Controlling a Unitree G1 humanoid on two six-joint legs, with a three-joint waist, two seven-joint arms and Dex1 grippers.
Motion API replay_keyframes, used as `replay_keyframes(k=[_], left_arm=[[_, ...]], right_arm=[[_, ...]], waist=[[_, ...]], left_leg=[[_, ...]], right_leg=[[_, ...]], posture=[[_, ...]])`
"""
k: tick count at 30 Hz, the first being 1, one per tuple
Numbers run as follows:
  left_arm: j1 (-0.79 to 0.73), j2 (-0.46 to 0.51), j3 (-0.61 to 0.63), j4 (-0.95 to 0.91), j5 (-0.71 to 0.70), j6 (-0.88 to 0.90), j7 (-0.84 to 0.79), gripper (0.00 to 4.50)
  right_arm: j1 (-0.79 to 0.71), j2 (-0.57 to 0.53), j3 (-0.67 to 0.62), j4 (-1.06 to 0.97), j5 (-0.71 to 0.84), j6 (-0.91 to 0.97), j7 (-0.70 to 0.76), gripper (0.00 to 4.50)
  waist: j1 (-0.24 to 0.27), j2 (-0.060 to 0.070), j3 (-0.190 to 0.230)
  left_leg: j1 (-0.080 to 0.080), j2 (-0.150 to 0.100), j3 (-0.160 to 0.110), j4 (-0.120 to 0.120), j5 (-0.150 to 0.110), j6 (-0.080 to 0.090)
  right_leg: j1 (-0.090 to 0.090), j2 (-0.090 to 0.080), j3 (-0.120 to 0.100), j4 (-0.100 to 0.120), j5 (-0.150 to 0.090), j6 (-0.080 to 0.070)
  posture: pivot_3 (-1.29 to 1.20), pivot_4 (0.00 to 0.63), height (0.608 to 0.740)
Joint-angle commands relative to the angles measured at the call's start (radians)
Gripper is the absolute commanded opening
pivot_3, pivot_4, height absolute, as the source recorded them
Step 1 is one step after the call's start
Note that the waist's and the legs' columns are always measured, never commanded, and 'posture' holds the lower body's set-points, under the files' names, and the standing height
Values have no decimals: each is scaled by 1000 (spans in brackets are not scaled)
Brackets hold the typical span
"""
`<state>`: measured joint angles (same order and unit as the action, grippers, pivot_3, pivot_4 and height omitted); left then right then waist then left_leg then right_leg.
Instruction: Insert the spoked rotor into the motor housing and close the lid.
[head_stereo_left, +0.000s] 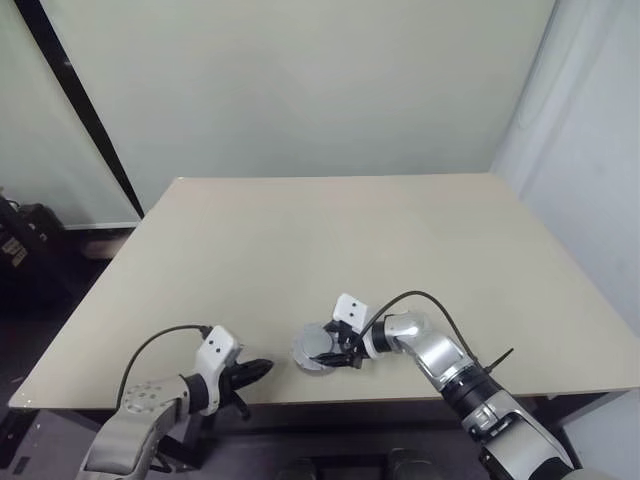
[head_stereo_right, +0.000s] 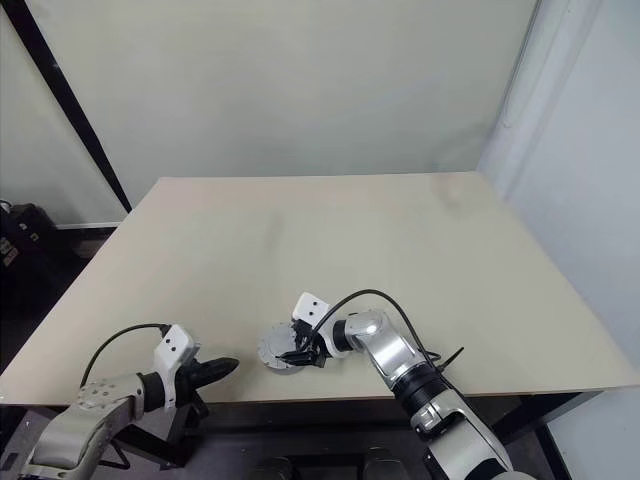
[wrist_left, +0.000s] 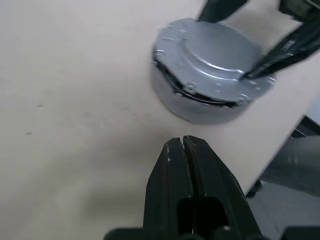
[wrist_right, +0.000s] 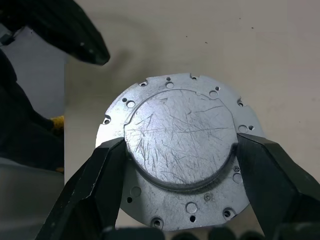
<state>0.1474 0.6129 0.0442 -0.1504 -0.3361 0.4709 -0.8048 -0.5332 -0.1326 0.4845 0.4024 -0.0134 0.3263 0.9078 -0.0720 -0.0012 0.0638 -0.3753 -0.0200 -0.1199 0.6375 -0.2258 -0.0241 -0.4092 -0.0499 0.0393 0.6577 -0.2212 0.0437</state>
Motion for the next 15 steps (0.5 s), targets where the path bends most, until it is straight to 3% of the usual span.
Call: replay_keyframes(k=[1,15], left_arm=[[-21,-4,32,-25,-21,13,18,0],[-42,-20,26,-24,-13,36,35,0]], right_arm=[[-7,13,-7,-55,-15,16,-37,3174],[5,-1,38,-72,-69,30,-55,3174]], waist=[[0,0,0],[0,0,0]], left_leg=[[0,0,0,0,0,0],[0,0,0,1,0,0]], right_leg=[[0,0,0,0,0,0],[1,0,0,0,0,0]], posture=[[0,0,740],[0,0,740]])
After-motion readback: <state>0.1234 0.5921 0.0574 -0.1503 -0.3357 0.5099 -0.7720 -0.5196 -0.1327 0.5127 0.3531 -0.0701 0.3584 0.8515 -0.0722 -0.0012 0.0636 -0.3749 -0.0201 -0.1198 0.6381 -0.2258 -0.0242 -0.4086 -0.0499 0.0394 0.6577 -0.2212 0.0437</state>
